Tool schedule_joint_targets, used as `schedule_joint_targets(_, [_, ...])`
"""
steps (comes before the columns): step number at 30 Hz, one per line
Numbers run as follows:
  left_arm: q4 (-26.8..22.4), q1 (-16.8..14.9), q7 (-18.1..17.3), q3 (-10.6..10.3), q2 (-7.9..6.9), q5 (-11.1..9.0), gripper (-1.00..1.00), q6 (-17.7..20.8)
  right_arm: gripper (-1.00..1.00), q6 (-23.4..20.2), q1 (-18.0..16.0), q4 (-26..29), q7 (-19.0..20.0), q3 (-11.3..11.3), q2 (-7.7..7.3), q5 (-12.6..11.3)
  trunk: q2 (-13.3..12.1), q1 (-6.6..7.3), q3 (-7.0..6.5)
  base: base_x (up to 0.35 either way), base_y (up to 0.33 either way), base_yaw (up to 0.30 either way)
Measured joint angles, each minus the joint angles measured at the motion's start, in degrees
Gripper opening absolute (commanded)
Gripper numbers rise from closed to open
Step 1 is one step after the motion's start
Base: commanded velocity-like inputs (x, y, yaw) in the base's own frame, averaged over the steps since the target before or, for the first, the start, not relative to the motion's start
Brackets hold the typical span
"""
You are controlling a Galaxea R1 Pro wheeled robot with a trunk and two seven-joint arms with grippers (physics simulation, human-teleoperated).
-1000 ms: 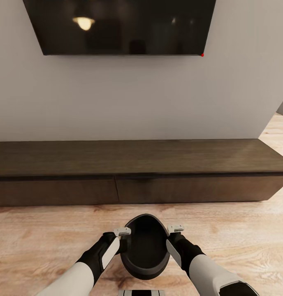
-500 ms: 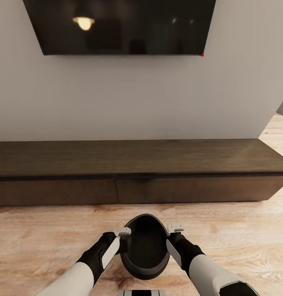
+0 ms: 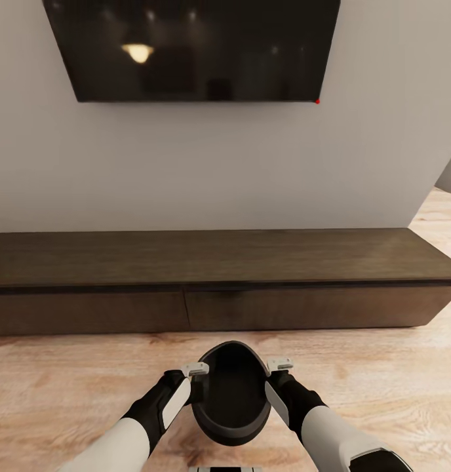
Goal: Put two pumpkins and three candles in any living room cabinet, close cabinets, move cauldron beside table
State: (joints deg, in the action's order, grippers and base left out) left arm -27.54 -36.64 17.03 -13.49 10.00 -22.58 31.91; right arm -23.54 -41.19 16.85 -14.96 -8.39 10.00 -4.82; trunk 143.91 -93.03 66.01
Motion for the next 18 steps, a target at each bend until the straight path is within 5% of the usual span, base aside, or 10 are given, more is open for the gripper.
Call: schedule_joint_targets(18, [0.00,0.00,0.00,0.01,0.00,-0.13,-1.00,-0.11,-1.00,-0.13,0.01,0.19,-0.18,-0.16,0.00,-0.15,-0.24,0.46,-3.99,0.000,0.000,0.000])
